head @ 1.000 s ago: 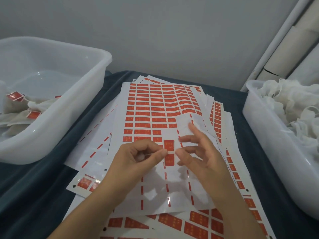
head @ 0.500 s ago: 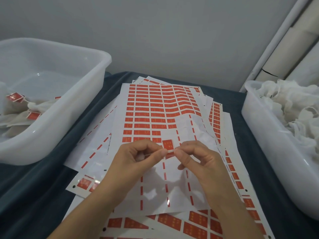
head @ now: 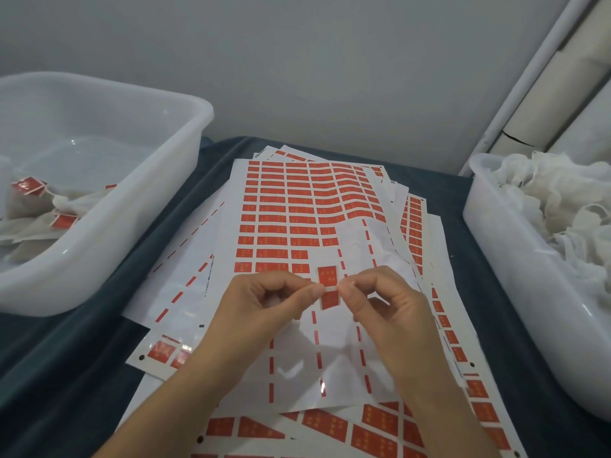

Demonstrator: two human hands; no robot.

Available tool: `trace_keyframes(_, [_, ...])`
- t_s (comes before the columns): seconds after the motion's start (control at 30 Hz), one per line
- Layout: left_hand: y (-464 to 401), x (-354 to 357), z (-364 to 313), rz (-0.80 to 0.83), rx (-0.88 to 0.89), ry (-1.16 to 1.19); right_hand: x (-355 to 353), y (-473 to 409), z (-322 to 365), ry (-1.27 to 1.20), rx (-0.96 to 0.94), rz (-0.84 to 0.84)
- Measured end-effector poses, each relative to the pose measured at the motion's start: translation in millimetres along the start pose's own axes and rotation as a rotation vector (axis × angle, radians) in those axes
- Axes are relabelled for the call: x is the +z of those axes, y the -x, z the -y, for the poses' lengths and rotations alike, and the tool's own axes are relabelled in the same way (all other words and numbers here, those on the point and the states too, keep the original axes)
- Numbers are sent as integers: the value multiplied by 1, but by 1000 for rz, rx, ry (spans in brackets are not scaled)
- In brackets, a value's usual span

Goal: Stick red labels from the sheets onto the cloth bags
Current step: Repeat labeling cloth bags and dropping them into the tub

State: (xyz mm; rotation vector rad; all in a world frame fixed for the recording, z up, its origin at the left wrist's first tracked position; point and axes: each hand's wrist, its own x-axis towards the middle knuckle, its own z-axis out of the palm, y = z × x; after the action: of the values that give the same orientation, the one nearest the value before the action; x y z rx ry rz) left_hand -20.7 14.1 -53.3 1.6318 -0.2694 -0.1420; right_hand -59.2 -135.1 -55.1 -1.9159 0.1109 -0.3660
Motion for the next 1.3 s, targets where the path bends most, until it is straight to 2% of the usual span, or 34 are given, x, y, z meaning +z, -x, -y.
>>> trace_keyframes(0.17, [0, 2, -2, -68, 64, -136, -2, -1, -2, 12, 35, -65])
trace_keyframes(0.23, [1, 1, -1, -113, 230, -303, -2, -1, -2, -14, 81, -33])
trace_keyframes(0.3, [3, 1, 1, -126, 486, -553, -1, 0, -1, -7, 73, 25])
trace_keyframes(0.4, [6, 2, 11, -95, 667, -714, -1, 1, 1, 92, -45, 32])
trace_keyframes(0.63, [5, 2, 14, -79, 667, -715, 1, 4, -2, 427, -436, -138])
trace_keyframes(0.73, [5, 2, 11, -80, 584, -588, 1, 4, 3, 405, -455, -208])
trace_keyframes(0.8, [6, 1, 3, -103, 378, -329, -2, 5, 9, 146, -301, -244])
trace_keyframes(0.87, [7, 2, -5, -142, 108, -32, -3, 5, 12, -132, -105, -203])
trace_keyframes(0.93, [7, 3, -8, -170, -51, 115, 1, 7, 13, -227, -24, -110])
trace_keyframes(1.1, [10, 9, -9, -119, -67, 206, 14, 10, 17, -324, 29, 17])
trace_keyframes(1.3, [11, 9, -8, -68, -31, 223, 14, 10, 13, -442, 81, -7])
